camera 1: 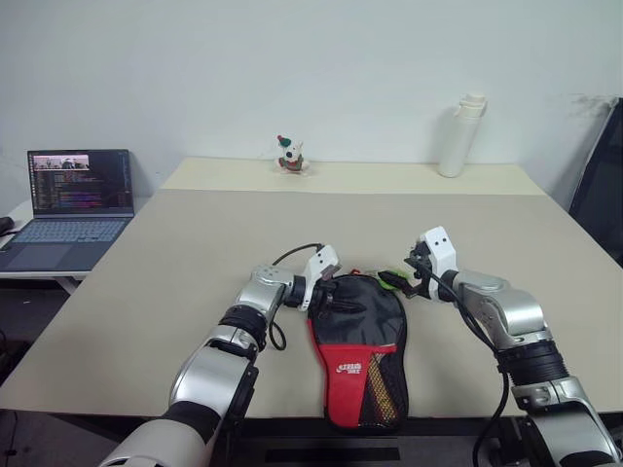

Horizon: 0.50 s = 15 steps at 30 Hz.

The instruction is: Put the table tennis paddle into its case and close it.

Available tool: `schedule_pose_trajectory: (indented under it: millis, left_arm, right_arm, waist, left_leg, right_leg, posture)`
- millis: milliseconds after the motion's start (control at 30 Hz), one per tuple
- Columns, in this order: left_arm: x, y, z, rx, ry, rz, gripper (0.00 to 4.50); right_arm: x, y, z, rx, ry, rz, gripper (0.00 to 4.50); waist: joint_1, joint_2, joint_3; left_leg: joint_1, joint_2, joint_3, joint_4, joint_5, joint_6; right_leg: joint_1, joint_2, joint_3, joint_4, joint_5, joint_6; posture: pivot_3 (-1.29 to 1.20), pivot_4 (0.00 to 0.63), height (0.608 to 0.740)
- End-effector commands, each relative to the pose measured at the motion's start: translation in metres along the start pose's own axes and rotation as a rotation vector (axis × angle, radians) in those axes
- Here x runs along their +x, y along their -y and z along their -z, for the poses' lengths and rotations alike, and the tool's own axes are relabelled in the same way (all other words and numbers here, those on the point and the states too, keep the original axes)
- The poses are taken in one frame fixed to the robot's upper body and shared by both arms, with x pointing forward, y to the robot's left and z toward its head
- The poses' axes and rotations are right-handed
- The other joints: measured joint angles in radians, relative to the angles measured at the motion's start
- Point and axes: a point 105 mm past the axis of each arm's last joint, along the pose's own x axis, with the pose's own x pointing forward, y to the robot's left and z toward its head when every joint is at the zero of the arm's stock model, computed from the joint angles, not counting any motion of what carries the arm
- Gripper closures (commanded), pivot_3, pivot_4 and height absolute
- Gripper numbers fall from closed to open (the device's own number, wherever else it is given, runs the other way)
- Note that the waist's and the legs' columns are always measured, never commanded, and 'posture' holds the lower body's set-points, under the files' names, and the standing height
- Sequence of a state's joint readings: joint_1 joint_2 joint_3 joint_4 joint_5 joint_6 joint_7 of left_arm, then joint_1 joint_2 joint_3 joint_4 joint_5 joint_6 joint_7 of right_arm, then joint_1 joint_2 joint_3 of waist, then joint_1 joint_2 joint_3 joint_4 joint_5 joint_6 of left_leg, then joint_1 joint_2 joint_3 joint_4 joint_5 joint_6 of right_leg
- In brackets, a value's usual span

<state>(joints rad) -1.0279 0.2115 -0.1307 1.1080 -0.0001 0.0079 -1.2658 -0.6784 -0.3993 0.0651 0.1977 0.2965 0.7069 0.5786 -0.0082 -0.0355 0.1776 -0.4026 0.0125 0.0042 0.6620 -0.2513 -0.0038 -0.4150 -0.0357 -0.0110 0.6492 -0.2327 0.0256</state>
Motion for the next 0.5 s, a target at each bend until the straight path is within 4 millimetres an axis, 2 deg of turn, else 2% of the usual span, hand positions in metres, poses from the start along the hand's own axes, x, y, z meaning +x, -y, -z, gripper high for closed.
schedule_pose_trajectory:
  millis: [33,333,467,500]
  left_arm:
    - [0.0,-0.002,-0.007,0.046,-0.001,-0.004,2.0]
    - [0.006,0.0,-0.003,0.082,-0.048,0.008,2.0]
    - [0.014,0.002,-0.005,0.111,-0.068,0.016,2.0]
    - [0.016,0.003,-0.005,0.12,-0.074,0.021,1.97]
  right_arm:
    - [-0.003,-0.017,-0.015,-0.058,0.057,-0.083,0.0]
    - [0.003,-0.023,0.007,-0.167,-0.021,-0.102,0.0]
    - [0.01,0.004,0.017,-0.203,-0.065,0.049,0.0]
    - [0.01,0.007,0.018,-0.205,-0.066,0.068,0.39]
  waist:
    - [0.0,0.0,0.0]
    - [0.0,0.0,0.0]
    - [0.0,0.0,0.0]
    - [0.0,0.0,0.0]
  left_leg:
    - [0.0,0.0,0.0,0.0,0.0,0.0]
    - [0.0,0.0,0.0,0.001,0.0,0.0]
    - [0.001,-0.001,0.0,0.001,0.0,0.0]
    - [0.001,-0.001,0.0,0.001,0.0,0.0]
  right_leg:
    - [0.0,0.0,0.0,0.0,0.0,0.0]
    - [0.0,0.0,0.0,0.001,0.0,0.0]
    - [0.001,0.0,0.0,0.001,0.0,0.0]
    - [0.001,0.0,0.0,0.001,0.0,0.0]
  posture:
    - [0.0,0.15,0.74]
    - [0.0,0.15,0.74]
    - [0.0,0.15,0.74]
    - [0.0,0.15,0.74]
